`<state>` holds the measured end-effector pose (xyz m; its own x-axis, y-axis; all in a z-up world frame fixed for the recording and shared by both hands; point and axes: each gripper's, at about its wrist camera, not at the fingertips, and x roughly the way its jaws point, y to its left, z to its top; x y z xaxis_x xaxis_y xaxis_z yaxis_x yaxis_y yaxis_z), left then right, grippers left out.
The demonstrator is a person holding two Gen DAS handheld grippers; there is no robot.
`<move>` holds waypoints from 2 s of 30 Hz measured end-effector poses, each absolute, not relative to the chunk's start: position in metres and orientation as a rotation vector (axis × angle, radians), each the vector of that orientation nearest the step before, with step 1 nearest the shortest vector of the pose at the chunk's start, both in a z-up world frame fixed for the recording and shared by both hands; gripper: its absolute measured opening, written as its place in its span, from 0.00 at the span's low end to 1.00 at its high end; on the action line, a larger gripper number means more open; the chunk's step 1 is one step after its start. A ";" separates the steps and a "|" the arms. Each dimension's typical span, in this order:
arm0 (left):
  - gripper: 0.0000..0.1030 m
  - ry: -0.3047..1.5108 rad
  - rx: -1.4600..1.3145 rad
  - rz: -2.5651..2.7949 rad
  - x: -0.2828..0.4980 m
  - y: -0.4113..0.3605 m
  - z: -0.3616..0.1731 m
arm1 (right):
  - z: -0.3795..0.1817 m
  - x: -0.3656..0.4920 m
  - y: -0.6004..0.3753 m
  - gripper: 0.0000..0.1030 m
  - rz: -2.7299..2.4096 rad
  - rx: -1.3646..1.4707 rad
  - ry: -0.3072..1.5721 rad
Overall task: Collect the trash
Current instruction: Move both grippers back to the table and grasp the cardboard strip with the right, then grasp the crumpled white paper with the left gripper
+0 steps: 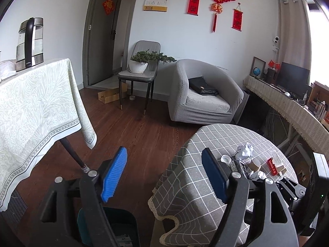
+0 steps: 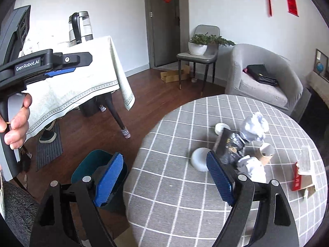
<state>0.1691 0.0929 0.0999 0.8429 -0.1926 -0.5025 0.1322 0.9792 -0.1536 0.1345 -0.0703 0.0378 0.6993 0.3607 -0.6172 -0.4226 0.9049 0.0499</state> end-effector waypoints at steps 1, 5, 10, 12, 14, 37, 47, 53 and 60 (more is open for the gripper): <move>0.76 0.545 -0.118 -0.180 0.171 0.088 0.099 | 0.037 0.135 -0.078 0.82 0.425 -0.092 0.665; 0.76 0.550 -0.103 -0.211 0.175 0.063 0.097 | 0.037 0.132 -0.101 0.82 0.380 -0.088 0.664; 0.76 0.569 -0.102 -0.236 0.182 0.042 0.091 | 0.032 0.126 -0.125 0.82 0.296 -0.143 0.662; 0.76 0.574 -0.107 -0.249 0.183 0.035 0.089 | 0.030 0.124 -0.134 0.82 0.250 -0.180 0.659; 0.76 0.579 -0.107 -0.261 0.186 0.027 0.087 | 0.027 0.123 -0.142 0.82 0.196 -0.210 0.661; 0.76 0.659 0.016 -0.425 0.199 -0.075 0.057 | -0.016 0.124 -0.222 0.58 0.118 0.037 0.823; 0.76 0.699 0.125 -0.485 0.196 -0.114 0.040 | -0.013 0.120 -0.234 0.44 0.151 0.052 0.817; 0.76 0.735 0.179 -0.511 0.197 -0.134 0.027 | -0.013 0.119 -0.245 0.25 0.164 0.061 0.816; 0.76 0.768 0.203 -0.507 0.203 -0.147 0.015 | -0.012 0.118 -0.253 0.20 0.218 0.084 0.816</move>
